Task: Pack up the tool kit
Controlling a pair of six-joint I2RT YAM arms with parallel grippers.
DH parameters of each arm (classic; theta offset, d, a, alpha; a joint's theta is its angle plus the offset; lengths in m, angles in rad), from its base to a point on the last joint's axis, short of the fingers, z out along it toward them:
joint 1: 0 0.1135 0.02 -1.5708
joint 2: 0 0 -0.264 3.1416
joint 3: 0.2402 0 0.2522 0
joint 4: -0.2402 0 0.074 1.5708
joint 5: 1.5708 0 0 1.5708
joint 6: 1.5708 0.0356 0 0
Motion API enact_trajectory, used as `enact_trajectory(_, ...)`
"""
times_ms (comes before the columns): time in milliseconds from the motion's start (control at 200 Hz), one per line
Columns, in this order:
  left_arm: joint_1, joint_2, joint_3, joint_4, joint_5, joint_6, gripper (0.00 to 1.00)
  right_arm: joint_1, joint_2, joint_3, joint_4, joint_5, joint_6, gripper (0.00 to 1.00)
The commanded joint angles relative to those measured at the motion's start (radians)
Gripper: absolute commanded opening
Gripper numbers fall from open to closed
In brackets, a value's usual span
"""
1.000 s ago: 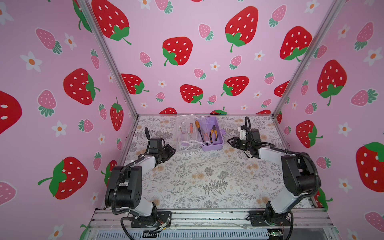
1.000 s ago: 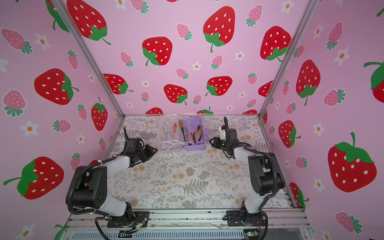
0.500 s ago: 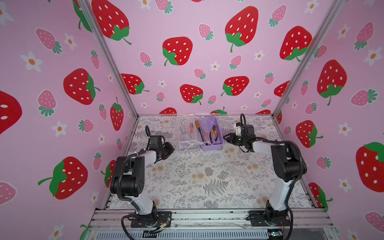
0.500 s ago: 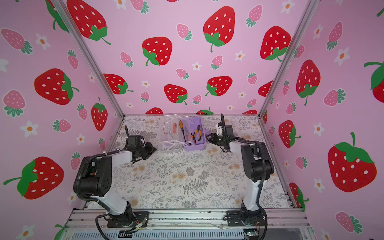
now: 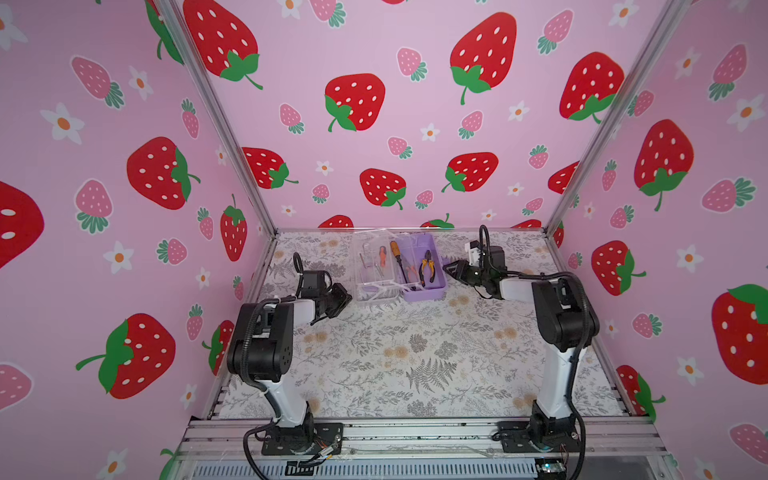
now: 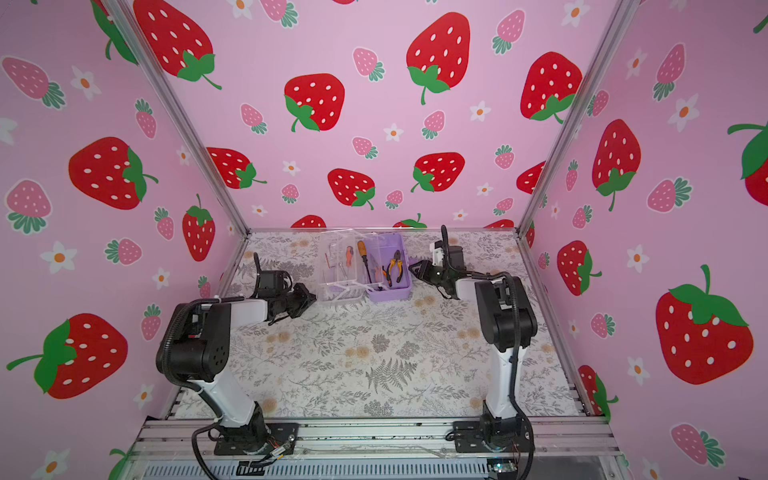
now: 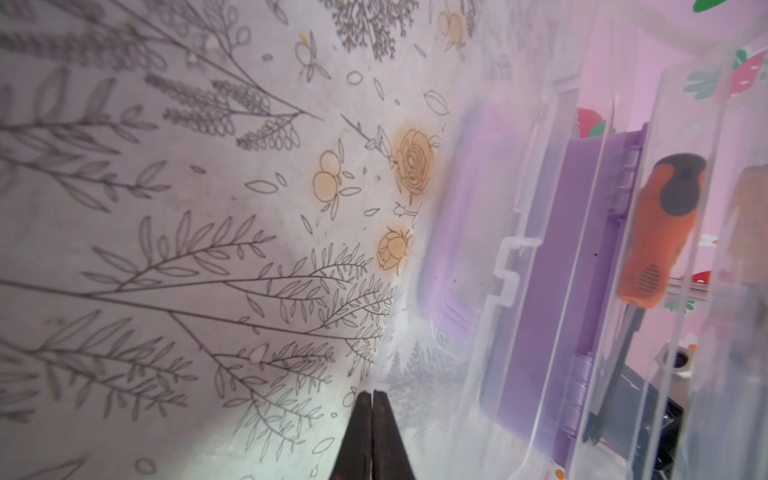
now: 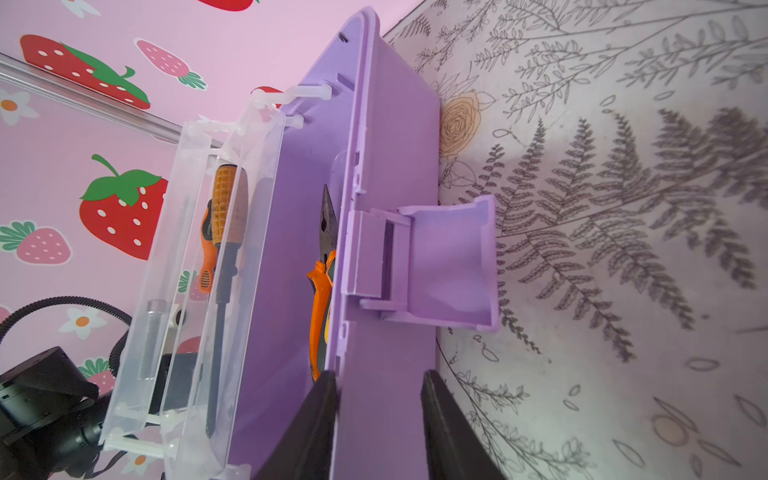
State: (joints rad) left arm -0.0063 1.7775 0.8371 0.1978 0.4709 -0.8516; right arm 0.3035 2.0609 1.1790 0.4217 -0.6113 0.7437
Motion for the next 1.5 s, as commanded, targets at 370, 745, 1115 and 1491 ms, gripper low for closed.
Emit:
enact_trajectory(370,-0.027,-0.088,0.041,0.022,0.06,-0.075,0.07,0.058,0.057,0.012,-0.001,-0.033,0.014,0.37)
enact_trajectory(745,-0.064,-0.11,0.071,0.029,0.063,-0.105,0.07,0.074,0.053,-0.011,0.011,-0.04,0.016,0.37)
enact_trajectory(1115,-0.081,-0.144,0.086,0.005,0.06,-0.102,0.07,0.075,0.042,-0.031,0.022,-0.044,0.018,0.37)
enact_trajectory(1491,-0.058,-0.342,0.042,-0.274,-0.042,0.045,0.07,0.046,0.004,-0.048,0.012,-0.011,0.011,0.37)
